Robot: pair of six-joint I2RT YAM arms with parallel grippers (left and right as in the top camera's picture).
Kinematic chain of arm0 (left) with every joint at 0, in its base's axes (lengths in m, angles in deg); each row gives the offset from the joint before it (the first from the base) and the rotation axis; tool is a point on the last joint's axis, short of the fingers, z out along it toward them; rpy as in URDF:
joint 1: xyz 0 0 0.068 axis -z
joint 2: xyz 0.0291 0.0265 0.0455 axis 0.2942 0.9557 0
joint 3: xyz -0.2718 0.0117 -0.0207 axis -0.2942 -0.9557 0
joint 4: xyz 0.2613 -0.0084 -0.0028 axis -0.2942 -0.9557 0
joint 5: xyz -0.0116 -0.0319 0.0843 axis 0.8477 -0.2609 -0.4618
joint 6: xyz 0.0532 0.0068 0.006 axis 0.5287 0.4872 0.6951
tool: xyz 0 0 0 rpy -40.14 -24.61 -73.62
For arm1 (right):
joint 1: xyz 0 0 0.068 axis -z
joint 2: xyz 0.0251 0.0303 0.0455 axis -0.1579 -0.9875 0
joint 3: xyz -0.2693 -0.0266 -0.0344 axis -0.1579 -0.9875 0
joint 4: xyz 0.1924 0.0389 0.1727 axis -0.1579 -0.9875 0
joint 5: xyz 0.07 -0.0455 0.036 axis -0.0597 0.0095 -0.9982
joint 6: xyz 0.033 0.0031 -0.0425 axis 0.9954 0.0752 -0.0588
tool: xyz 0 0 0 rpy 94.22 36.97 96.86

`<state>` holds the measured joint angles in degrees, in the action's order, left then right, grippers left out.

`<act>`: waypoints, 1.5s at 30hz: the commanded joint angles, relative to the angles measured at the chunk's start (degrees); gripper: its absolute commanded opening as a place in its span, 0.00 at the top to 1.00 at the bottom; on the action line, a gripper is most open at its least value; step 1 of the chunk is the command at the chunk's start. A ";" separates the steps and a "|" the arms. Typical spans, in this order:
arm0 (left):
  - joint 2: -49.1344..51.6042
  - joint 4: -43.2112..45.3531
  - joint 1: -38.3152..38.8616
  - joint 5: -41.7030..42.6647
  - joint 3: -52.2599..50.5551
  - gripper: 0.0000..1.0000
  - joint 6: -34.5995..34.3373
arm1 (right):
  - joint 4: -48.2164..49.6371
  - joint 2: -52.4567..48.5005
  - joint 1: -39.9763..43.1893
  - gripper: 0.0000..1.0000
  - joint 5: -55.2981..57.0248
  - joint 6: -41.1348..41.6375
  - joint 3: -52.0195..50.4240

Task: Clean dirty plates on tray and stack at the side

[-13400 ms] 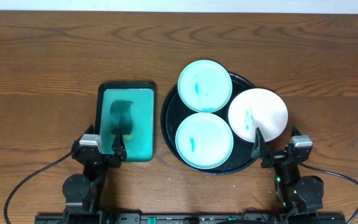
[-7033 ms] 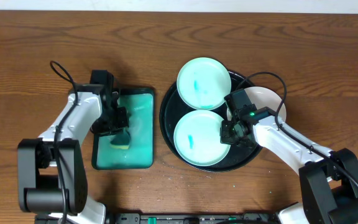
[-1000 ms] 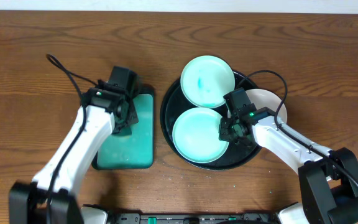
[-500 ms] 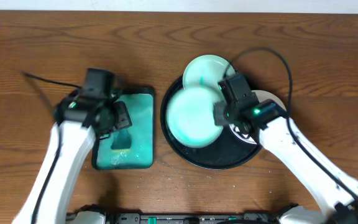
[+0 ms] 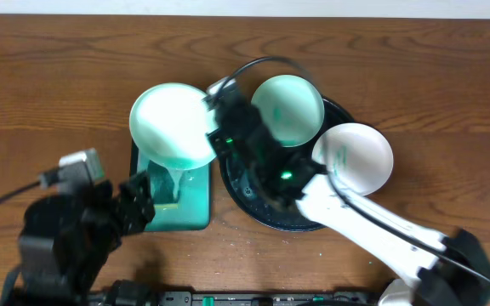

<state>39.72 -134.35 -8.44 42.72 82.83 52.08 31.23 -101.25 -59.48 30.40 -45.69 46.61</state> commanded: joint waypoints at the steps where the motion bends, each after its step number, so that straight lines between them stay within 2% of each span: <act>1: -2.19 -1.42 -0.24 -0.90 1.03 0.29 0.57 | 3.56 -1.79 -2.89 0.99 9.38 -7.43 0.33; 4: -2.82 -3.26 -0.24 -0.90 1.03 0.26 0.57 | 6.67 -1.57 -6.08 0.99 16.41 -12.85 0.33; 9: -2.69 -3.98 -0.24 -0.90 0.92 0.26 0.57 | 13.88 -1.36 -12.50 0.99 30.56 -27.30 0.33; 15: -2.69 -3.96 -0.24 -0.90 0.90 0.25 0.57 | 20.59 -1.36 -16.61 0.99 36.76 -37.11 0.33; 26: -2.69 -3.96 -0.24 -0.90 0.90 0.25 0.57 | 27.02 -1.33 -17.33 0.99 37.20 -42.80 0.33; 45: -2.69 -3.91 -0.24 -0.90 0.90 0.25 0.57 | 28.06 -1.33 -17.33 0.99 37.20 -42.75 0.33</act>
<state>37.01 -138.38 -8.42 42.55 82.85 52.08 58.92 -104.07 -76.35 66.94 -88.03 46.44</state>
